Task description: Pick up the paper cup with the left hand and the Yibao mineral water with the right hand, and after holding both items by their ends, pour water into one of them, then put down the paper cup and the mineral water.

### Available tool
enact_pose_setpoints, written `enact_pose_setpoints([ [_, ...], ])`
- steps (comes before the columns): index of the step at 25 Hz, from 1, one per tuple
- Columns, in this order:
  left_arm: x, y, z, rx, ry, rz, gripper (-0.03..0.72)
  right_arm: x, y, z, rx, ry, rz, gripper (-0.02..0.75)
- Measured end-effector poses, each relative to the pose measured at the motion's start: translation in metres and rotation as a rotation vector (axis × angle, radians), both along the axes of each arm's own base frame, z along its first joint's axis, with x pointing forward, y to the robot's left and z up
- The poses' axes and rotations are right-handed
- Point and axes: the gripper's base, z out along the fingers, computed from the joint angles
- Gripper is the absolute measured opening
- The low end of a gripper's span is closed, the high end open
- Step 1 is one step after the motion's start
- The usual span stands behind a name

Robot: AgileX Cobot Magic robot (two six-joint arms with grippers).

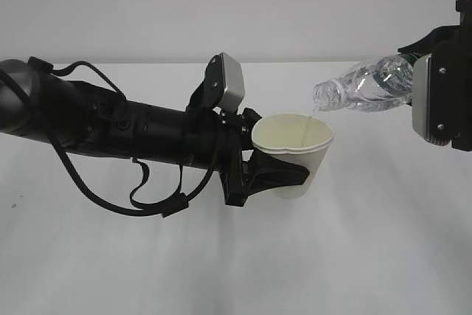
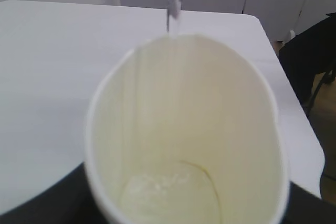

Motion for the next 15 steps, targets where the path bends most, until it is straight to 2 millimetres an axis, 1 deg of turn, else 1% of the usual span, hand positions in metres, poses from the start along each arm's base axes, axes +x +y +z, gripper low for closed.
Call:
enact_pose_setpoints([
  [15, -0.0001, 0.0000, -0.0001, 0.001, -0.001, -0.001, 0.433, 0.0001, 0.0001, 0.0003, -0.007, -0.002, 0.005, 0.462],
])
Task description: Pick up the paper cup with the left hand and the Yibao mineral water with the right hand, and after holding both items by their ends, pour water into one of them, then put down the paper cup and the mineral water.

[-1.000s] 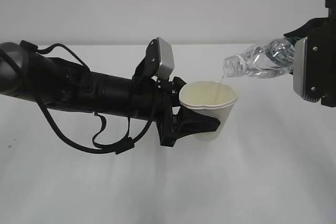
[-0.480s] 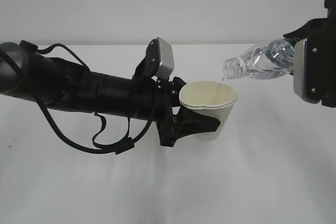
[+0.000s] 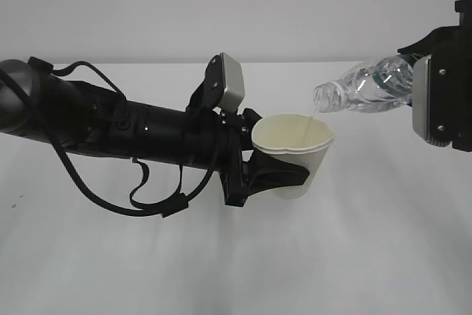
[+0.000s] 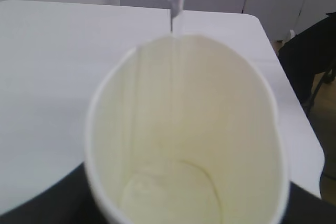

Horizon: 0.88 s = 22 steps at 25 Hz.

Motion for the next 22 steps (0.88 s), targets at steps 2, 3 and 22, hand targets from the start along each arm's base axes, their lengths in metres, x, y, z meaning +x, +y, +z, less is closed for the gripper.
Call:
enact_pose_setpoints([
  [2, 0.0001, 0.0000, 0.0000, 0.000, 0.000, 0.001, 0.432, 0.0000, 0.0000, 0.0000, -0.002, 0.000, 0.001, 0.462],
  [3, 0.0000, 0.0000, 0.0000, 0.000, 0.000, -0.001, 0.432, 0.0000, 0.0000, -0.0001, -0.003, 0.000, 0.002, 0.462],
  [22, 0.0000, 0.0000, 0.0000, 0.000, 0.000, -0.001, 0.432, 0.0031, 0.0002, 0.0063, -0.008, -0.021, 0.004, 0.462],
])
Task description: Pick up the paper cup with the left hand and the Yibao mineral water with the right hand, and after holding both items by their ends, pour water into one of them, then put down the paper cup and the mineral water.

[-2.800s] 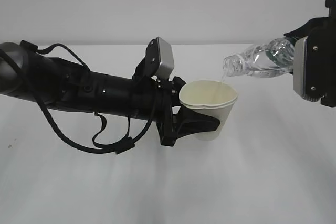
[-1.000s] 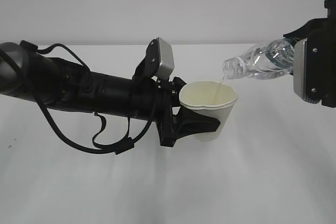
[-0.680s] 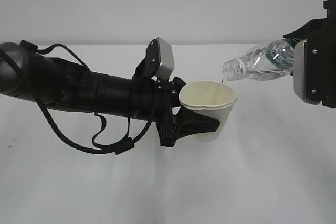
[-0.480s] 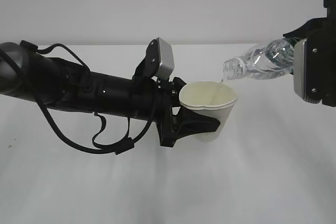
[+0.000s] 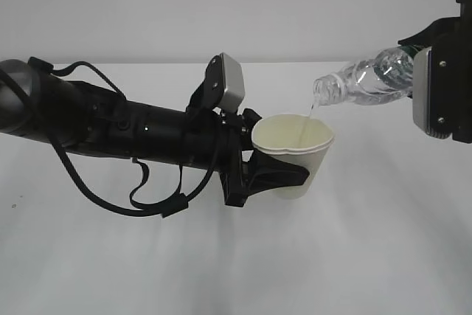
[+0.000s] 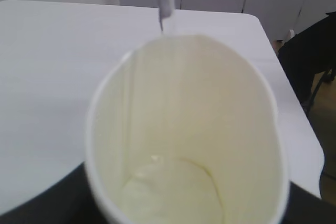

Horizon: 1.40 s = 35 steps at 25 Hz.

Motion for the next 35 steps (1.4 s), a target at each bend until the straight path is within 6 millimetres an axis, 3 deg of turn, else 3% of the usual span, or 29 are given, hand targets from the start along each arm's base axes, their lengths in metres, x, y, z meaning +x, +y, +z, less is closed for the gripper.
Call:
enact_pose_setpoints([
  [35, 0.0000, 0.0000, 0.0000, 0.000, 0.000, -0.001, 0.431, 0.0000, -0.0003, -0.0003, -0.008, 0.001, 0.000, 0.462],
])
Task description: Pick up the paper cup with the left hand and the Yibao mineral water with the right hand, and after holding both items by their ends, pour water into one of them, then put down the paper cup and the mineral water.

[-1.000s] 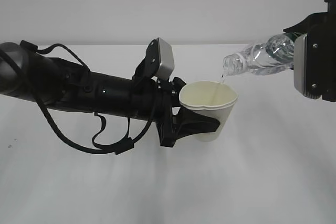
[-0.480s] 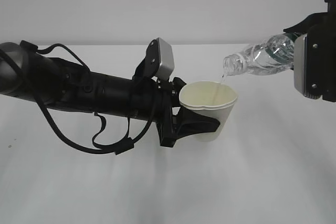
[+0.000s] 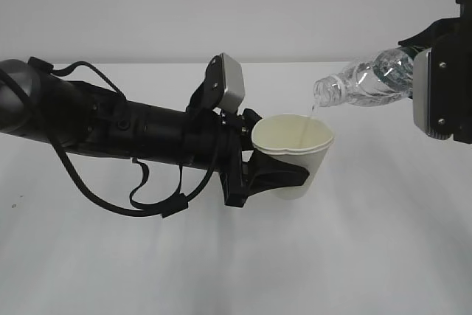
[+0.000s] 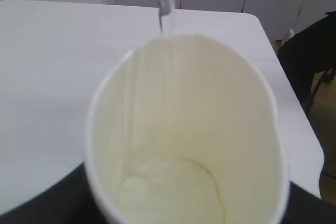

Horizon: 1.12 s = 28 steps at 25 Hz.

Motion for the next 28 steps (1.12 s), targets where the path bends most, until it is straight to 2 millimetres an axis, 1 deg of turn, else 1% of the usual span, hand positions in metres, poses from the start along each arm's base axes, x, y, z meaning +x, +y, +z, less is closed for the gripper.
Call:
enact_pose_setpoints([
  [28, -0.0003, 0.0001, -0.0003, 0.003, -0.002, -0.005, 0.431, -0.0002, -0.0002, -0.0005, -0.024, -0.001, 0.010, 0.462],
])
